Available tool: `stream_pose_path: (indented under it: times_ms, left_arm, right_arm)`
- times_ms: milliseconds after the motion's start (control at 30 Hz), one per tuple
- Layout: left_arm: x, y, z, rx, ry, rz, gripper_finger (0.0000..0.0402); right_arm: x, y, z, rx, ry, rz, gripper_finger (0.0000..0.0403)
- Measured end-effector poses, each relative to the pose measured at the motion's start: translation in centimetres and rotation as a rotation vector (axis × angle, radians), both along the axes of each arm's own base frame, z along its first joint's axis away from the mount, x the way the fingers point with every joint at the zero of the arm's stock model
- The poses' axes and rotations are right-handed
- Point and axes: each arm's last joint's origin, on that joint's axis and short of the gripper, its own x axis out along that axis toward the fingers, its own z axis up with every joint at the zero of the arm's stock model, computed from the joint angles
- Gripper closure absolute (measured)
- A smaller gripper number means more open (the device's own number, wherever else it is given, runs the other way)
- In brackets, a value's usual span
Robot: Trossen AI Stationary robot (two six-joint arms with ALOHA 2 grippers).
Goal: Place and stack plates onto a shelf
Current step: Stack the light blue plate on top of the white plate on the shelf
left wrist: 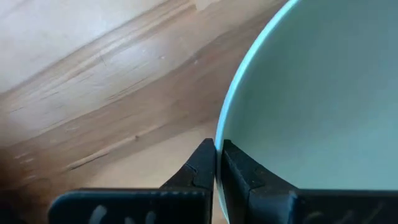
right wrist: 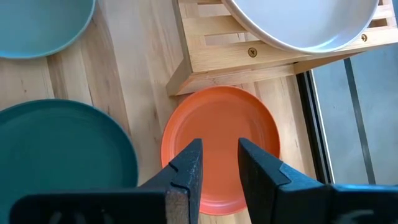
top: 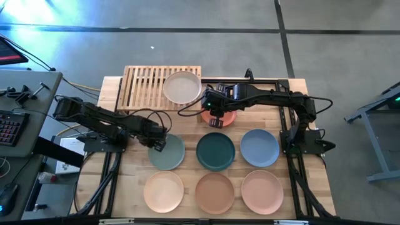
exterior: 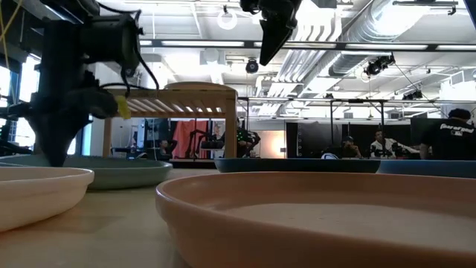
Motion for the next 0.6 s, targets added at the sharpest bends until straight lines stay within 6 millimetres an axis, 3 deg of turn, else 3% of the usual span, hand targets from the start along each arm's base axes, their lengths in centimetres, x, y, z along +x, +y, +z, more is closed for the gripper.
stream_pose_path:
  times_ms: [600]
  left_arm:
    - [-1.2, 0.3, 9.4, 0.082, -0.206, -0.068, 0.0401]
  right_arm:
    - [1.7, 0.3, 0.9, 0.127, -0.207, 0.084, 0.0324]
